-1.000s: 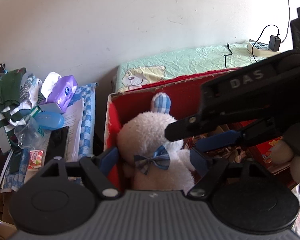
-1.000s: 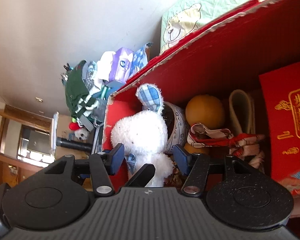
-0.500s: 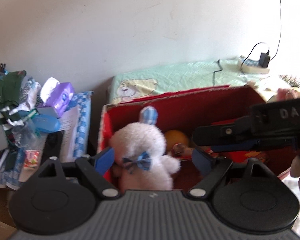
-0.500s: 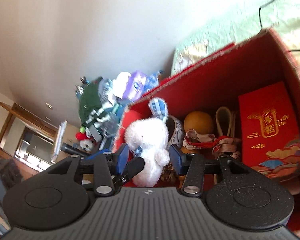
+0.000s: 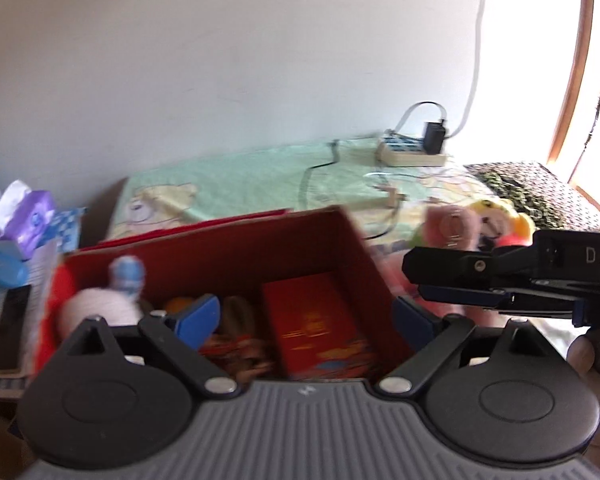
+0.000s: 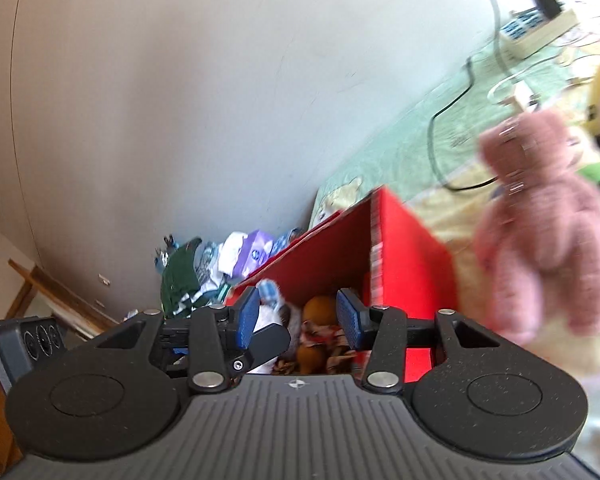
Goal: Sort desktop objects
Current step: 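Move the right tool back to the pink teddy bear keychain, then grasp the pink teddy bear with the right tool and lift it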
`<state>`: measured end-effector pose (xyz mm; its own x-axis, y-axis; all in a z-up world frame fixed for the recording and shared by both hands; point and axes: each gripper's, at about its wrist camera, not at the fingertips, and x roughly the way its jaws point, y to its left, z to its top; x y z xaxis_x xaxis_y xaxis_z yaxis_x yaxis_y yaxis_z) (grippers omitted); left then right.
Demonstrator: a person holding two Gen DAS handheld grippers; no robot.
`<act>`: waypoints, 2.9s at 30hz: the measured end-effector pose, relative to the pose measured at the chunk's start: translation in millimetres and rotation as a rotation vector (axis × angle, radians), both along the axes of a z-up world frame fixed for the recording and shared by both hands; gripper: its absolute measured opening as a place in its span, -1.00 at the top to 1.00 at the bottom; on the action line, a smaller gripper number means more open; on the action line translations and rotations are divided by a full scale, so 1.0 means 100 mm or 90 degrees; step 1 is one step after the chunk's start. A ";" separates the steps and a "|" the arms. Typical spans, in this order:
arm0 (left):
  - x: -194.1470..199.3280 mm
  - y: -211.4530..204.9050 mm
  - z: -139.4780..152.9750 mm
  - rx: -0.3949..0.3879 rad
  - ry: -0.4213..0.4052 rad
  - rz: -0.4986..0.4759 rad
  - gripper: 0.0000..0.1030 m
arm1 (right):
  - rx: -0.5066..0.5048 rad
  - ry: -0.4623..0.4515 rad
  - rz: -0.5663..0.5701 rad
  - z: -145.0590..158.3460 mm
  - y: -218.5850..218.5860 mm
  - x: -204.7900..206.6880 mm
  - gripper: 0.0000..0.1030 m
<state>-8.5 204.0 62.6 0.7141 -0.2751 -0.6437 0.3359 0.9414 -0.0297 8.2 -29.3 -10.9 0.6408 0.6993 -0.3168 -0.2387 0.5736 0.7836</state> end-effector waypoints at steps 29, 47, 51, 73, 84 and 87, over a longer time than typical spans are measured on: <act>0.47 -1.82 -0.57 0.013 0.079 0.017 -0.82 | 0.010 0.086 0.007 -0.53 -1.65 0.41 0.08; 0.89 -1.88 -0.92 0.019 0.162 0.015 -0.90 | -0.050 0.050 0.085 -0.71 -1.32 0.93 0.07; 0.90 -1.94 -0.95 0.043 0.157 0.017 -0.90 | -0.040 0.057 0.101 -0.76 -1.30 0.95 0.08; 0.38 -1.93 -0.79 0.006 0.148 -0.004 -0.77 | -0.085 0.052 0.143 -0.48 -1.40 0.45 0.28; -0.11 -1.84 -0.82 -0.004 0.163 -0.032 -0.77 | -0.120 0.068 0.152 -0.45 -1.31 -0.04 0.28; -0.23 -1.78 -0.84 -0.008 0.169 -0.044 -0.77 | -0.128 0.083 0.152 -0.45 -1.26 -0.15 0.28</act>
<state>-31.1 26.4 -21.2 0.4998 -0.3262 -0.8024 0.3781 0.9156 -0.1367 -7.1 -154.9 -56.4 0.4123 0.7397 -0.5319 -0.2903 0.6600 0.6929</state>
